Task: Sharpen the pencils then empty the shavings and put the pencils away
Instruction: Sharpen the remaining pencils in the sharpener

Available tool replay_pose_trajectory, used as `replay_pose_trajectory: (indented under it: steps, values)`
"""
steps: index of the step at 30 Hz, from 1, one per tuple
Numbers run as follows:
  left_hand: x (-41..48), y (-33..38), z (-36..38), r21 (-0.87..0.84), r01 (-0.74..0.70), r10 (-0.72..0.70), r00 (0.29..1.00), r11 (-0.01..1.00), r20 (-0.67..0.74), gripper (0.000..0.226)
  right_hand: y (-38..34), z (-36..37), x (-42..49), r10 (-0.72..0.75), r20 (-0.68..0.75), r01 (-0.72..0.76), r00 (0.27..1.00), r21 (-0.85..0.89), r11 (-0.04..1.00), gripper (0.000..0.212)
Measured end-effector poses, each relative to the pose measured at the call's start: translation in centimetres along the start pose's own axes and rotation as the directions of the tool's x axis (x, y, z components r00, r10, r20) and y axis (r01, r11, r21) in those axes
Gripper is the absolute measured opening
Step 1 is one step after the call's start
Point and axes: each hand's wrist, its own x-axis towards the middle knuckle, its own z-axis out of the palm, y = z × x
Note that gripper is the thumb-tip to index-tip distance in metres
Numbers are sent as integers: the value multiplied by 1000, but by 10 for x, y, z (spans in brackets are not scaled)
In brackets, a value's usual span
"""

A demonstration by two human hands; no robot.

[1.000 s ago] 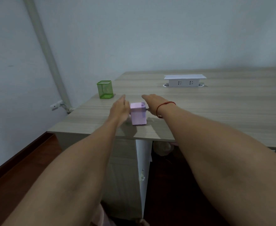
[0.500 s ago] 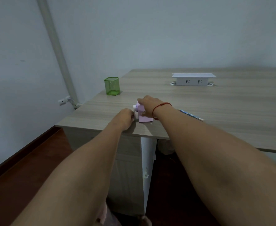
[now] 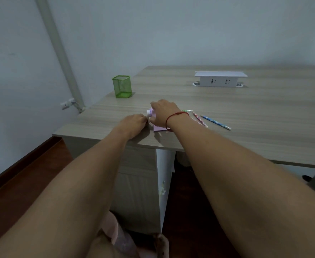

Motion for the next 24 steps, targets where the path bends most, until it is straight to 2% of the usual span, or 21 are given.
replay_pose_trajectory:
  steps: [4, 7, 10, 19, 24]
  values:
    - [14, -8, -24, 72, -92, 94, 995, 993, -23, 21, 1, 2, -3, -3, -4, 3, 1000, 21, 1000, 34]
    - [31, -18, -44, 113, -164, 179, 975, 980, -132, 16, 3, 1, -3, -7, 3, 7, 1000, 25, 1000, 38]
    - [31, -21, -45, 158, -218, 244, 955, 963, -170, 13, 6, 0, -2, -22, 16, 22, 1000, -1, 1000, 39]
    - [-5, -5, -45, 72, -163, 178, 927, 984, -330, 18, 1, -5, -5, -30, 23, 31, 999, -30, 999, 39]
    - [-21, 3, -38, 73, -137, 153, 934, 988, -324, 16, 0, -2, -5, -13, 17, 13, 1000, -9, 1000, 35]
